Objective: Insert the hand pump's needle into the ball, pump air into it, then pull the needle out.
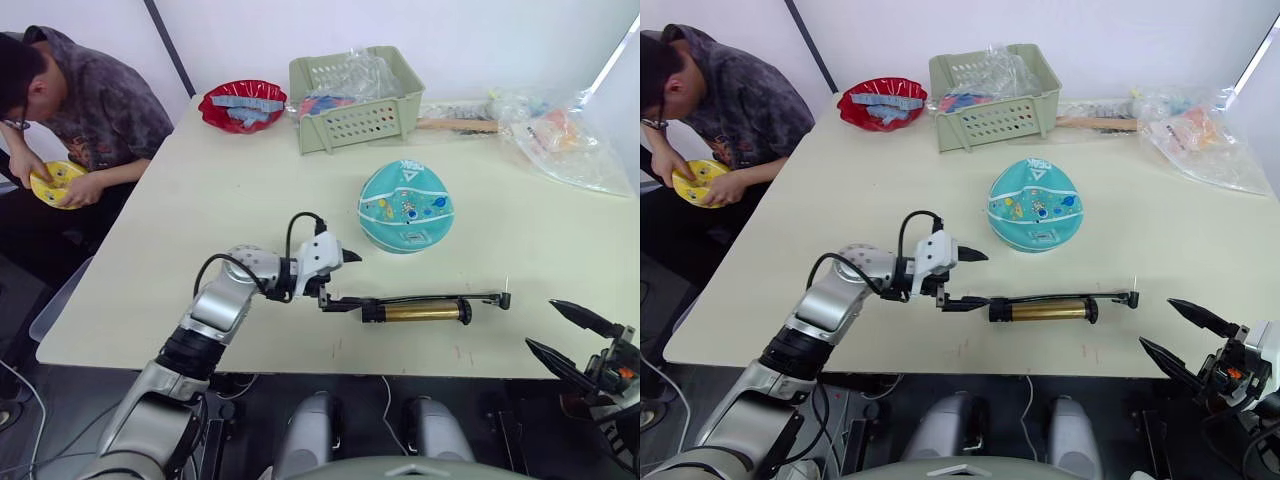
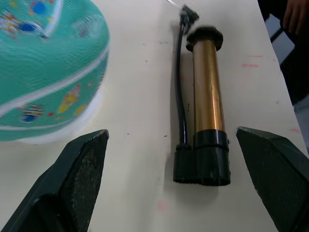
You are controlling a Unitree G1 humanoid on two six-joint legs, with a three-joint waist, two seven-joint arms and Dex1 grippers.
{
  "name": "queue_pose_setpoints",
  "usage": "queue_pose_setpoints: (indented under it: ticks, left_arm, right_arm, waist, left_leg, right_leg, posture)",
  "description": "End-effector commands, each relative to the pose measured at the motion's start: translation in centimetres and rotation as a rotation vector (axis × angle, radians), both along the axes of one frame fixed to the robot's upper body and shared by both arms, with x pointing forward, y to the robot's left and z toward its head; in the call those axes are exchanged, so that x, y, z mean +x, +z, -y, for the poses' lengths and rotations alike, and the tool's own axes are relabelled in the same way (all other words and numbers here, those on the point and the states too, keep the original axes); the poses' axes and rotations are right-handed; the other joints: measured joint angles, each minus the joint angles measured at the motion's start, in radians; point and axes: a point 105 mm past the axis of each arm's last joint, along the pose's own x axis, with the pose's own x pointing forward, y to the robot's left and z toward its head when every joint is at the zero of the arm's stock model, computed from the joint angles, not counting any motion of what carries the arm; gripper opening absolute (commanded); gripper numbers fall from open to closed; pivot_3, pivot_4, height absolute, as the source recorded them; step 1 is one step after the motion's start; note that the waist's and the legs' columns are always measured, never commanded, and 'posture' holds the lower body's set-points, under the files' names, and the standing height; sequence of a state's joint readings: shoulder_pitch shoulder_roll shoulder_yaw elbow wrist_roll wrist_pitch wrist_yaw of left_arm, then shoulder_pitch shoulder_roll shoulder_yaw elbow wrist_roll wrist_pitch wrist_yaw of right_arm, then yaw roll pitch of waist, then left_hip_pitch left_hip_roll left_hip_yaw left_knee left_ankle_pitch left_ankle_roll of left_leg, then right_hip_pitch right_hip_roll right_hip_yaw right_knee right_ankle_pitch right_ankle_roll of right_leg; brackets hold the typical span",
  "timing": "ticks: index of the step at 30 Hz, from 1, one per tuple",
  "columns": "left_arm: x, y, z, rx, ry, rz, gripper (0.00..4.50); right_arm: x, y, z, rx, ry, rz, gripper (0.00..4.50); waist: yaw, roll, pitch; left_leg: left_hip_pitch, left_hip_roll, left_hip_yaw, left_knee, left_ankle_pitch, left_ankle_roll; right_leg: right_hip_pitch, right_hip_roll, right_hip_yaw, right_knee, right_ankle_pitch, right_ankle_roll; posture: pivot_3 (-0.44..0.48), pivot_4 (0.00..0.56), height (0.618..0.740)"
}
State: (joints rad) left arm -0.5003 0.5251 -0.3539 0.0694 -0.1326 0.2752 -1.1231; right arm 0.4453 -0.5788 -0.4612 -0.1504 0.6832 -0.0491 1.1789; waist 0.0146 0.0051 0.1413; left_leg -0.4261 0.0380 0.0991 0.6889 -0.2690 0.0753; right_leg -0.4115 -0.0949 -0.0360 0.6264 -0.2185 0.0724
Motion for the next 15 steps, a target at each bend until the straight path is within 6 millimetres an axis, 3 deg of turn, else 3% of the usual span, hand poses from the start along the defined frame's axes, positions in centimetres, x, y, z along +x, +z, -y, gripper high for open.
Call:
queue_pose_setpoints:
  ticks: [1, 7, 11, 15]
  left_arm:
    - [0.5, 0.2, 1.7, 0.018, -0.011, 0.022, 4.5]
    - [1.0, 0.3, 4.9, 0.014, -0.031, 0.026, 4.5]
    - [1.4, 0.3, 8.2, -0.019, -0.019, 0.009, 4.5]
    - [1.5, -0.1, 9.8, -0.008, -0.017, -0.003, 4.5]
  right_arm:
    - [0.0, 1.3, -0.3, 0.001, 0.008, 0.044, 4.44]
    - [-0.3, 1.7, -0.4, -0.01, 0.021, 0.045, 4.44]
    - [-0.5, 1.6, -0.6, -0.014, 0.036, 0.04, 4.44]
    - [-0.6, 1.6, -0.8, -0.013, 0.039, 0.039, 4.44]
  waist:
    - [0.001, 0.0, 0.0]
    - [0.001, 0.0, 0.0]
    - [0.004, -0.001, 0.0]
    - [0.003, -0.001, 0.001]
  left_leg:
    - [0.0, 0.0, 0.0, 0.0, 0.0, 0.0]
    - [0.0, 0.0, -0.001, 0.001, 0.0, -0.001]
    - [0.0, -0.001, -0.001, 0.001, 0.0, 0.0]
    - [-0.001, -0.001, -0.002, 0.002, 0.0, 0.0]
  right_leg:
    - [0.0, 0.0, 0.0, 0.0, 0.0, 0.0]
    - [0.0, 0.0, 0.001, 0.0, 0.0, 0.0]
    - [0.0, 0.0, 0.001, 0.0, 0.0, 0.0]
    - [0.0, 0.001, 0.002, 0.0, 0.0, 0.0]
  posture:
    - [0.0, 0.15, 0.74]
    - [0.0, 0.15, 0.74]
    - [0.0, 0.15, 0.74]
    - [0.0, 0.15, 0.74]
